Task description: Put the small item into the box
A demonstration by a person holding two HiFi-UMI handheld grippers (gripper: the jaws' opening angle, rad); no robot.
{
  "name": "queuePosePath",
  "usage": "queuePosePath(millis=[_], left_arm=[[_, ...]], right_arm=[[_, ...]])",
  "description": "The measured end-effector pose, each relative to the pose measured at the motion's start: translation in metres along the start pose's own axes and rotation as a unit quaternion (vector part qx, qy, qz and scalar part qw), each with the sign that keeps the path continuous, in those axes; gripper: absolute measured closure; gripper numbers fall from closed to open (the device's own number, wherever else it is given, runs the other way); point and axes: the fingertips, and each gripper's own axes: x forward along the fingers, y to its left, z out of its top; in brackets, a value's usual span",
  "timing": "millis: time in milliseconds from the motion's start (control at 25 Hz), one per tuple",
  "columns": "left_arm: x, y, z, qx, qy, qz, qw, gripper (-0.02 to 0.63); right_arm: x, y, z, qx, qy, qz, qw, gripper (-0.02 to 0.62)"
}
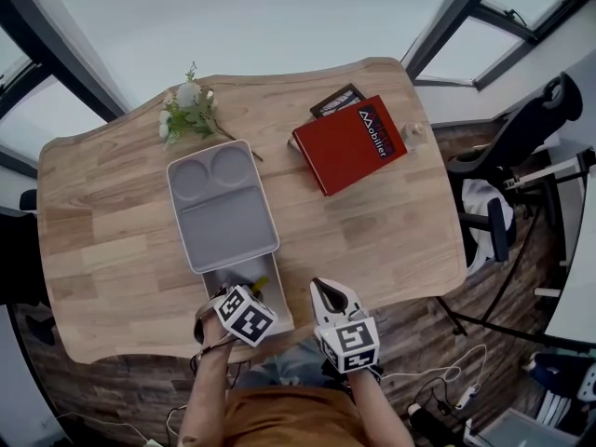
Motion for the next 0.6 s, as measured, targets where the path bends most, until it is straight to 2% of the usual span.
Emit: queuePosePath(millis=[280, 600], left_arm=[[-0.009, 0.001, 0.008, -0.037, -0.043, -0.017, 0.9983, 0.532], [-0.028, 0.007, 0.018, -0.08, -0.115, -0.018, 0.99, 0.532]], right_arm=[[-0.004, -0.004, 0.006, -0.007, -0.005, -0.001, 1.0, 0.592], [-0.008, 0.0, 0.008, -0.014, -0.008, 0.006, 1.0, 0.592]])
